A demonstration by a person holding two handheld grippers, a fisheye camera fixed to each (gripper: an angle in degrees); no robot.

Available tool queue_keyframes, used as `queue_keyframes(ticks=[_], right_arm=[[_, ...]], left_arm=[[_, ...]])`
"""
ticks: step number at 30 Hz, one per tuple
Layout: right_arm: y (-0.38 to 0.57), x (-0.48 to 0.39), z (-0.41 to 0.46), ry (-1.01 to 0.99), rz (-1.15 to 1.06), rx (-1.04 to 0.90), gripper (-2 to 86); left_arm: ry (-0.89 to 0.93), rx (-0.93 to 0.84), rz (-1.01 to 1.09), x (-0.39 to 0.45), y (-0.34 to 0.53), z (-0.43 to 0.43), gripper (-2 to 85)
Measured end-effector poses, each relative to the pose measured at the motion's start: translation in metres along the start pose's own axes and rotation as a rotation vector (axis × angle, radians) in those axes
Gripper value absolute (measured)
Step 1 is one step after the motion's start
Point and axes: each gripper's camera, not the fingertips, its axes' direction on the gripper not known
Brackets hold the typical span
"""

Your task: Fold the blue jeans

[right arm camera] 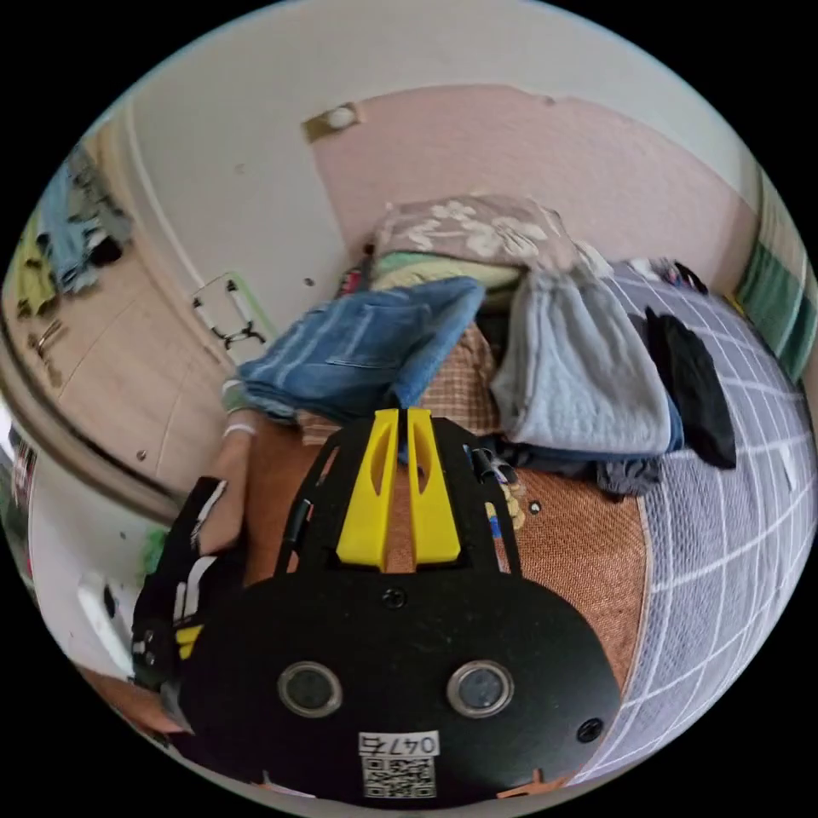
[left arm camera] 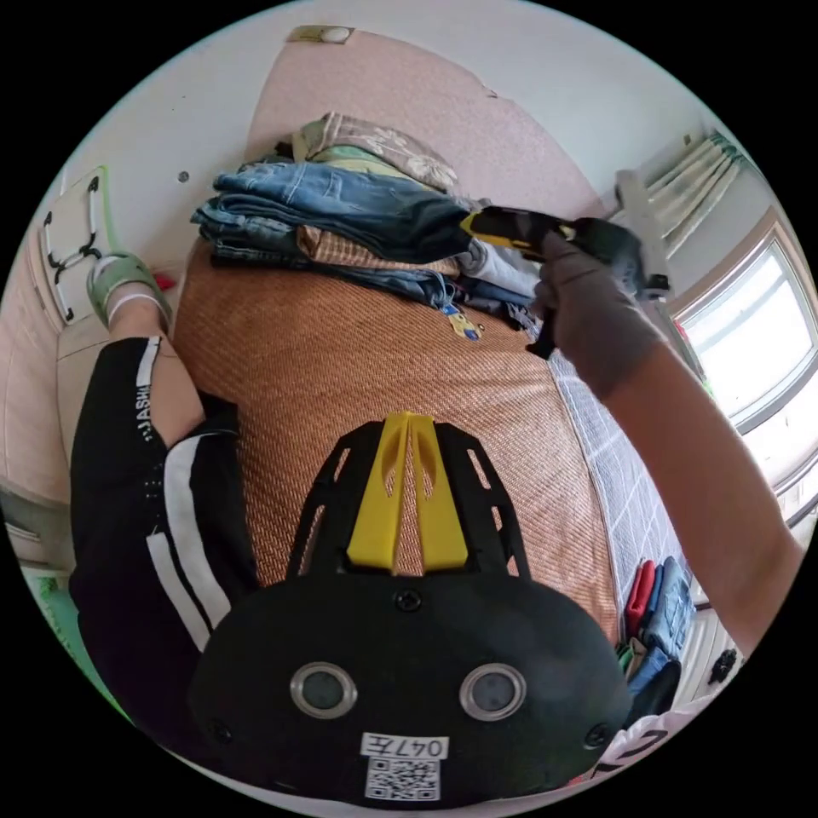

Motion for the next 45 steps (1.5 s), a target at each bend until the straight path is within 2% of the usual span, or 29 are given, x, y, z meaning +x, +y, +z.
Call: queue_keyframes(ticks=[4,7,9,11,12,13,15,18,20,23,27,32,36,39,41,42,43,45], right_arm=[[0.004,-0.062,-0.095,0.010,-0.286,0.093,-0.7],[0.041,-0.062,-0.146,0.151,-0.319,0.101,-0.6],[0.067,-0.044,-0.156,0.234,-0.276,-0.026,-0.1],[0.110,-0.007,-0.141,0.163,-0.166,-0.357,1.5],[0.122,0.004,-0.137,0.144,-0.111,-0.439,2.1],[0.144,0.022,-0.138,0.124,-0.004,-0.525,5.1],[0.169,0.040,-0.157,0.123,0.133,-0.488,6.8],[0.182,0.046,-0.196,0.134,0.251,-0.263,6.9],[0.173,0.041,-0.202,0.171,0.229,-0.173,6.6],[0.156,0.039,-0.183,0.142,0.237,-0.197,6.2],[0.143,0.027,-0.166,0.048,0.274,-0.183,4.6],[0.119,-0.021,-0.160,0.014,0.185,-0.089,0.5],[0.100,-0.057,-0.150,0.051,0.073,-0.102,-0.9],[0.095,-0.079,-0.132,0.118,0.005,-0.130,-1.2],[0.100,-0.089,-0.096,0.094,-0.010,-0.299,-1.3],[0.103,-0.090,-0.088,0.093,0.010,-0.322,-1.3],[0.110,-0.095,-0.092,0.103,0.030,-0.216,-1.3],[0.115,-0.099,-0.094,0.099,0.033,-0.190,-1.2]], left_arm=[[-0.120,0.205,0.009,0.007,0.008,-0.069,-1.0],[-0.175,0.349,0.041,0.018,0.021,-0.121,-1.0],[-0.186,0.420,0.071,0.026,0.028,-0.147,-1.0],[-0.192,0.476,0.116,0.037,0.031,-0.171,-1.0],[-0.191,0.477,0.126,0.040,0.030,-0.173,-1.0],[-0.188,0.453,0.141,0.044,0.023,-0.173,-1.0],[-0.175,0.362,0.150,0.047,0.006,-0.163,-1.0],[-0.131,0.206,0.136,0.048,-0.024,-0.140,-1.0],[-0.091,0.112,0.135,0.049,-0.046,-0.126,-1.0],[-0.082,0.038,0.129,0.052,-0.068,-0.119,-1.0],[-0.100,0.027,0.102,0.056,-0.090,-0.129,-1.0],[-0.097,0.026,0.074,0.075,-0.128,-0.141,-1.0],[-0.083,-0.033,0.127,0.104,-0.158,-0.136,-1.0],[-0.036,-0.145,0.195,0.133,-0.182,-0.120,-1.0],[-0.062,-0.215,0.214,0.155,-0.201,-0.109,-1.0],[-0.070,-0.227,0.216,0.160,-0.205,-0.107,-1.0],[-0.083,-0.232,0.223,0.171,-0.213,-0.106,-1.0],[-0.107,-0.233,0.243,0.190,-0.223,-0.106,-1.0]])
